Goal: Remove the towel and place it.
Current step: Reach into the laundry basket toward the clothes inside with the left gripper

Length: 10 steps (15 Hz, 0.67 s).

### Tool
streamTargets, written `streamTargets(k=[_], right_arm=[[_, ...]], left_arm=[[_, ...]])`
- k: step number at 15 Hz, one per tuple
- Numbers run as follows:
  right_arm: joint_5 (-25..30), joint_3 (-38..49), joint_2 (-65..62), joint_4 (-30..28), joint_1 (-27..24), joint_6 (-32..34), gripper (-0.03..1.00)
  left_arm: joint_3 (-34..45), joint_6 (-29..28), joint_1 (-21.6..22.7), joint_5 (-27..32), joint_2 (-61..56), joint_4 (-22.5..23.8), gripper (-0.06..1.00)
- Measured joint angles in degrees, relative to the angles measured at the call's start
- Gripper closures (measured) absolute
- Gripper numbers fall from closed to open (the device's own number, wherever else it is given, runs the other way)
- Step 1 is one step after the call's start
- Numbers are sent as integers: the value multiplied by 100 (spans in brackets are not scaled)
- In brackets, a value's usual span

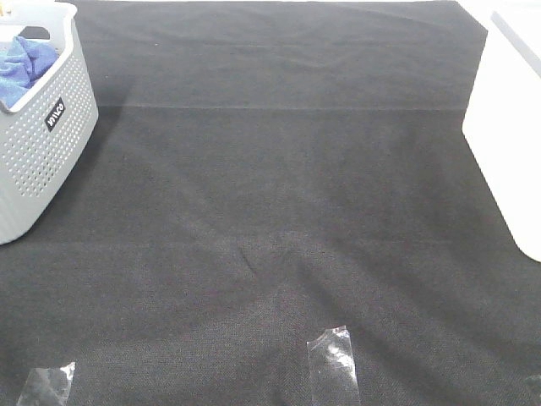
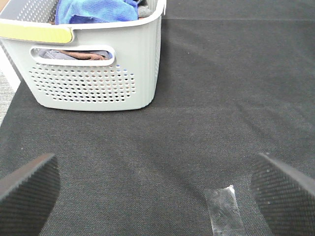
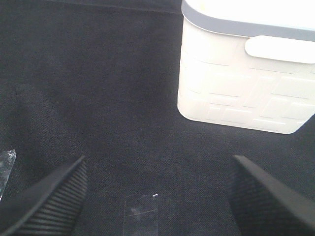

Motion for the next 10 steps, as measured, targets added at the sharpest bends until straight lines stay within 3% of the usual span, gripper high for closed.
streamTargets(k=[10], right_arm=[[0,0,0,0,0,0,22]], left_arm=[[0,34,0,0,0,-11,-5]])
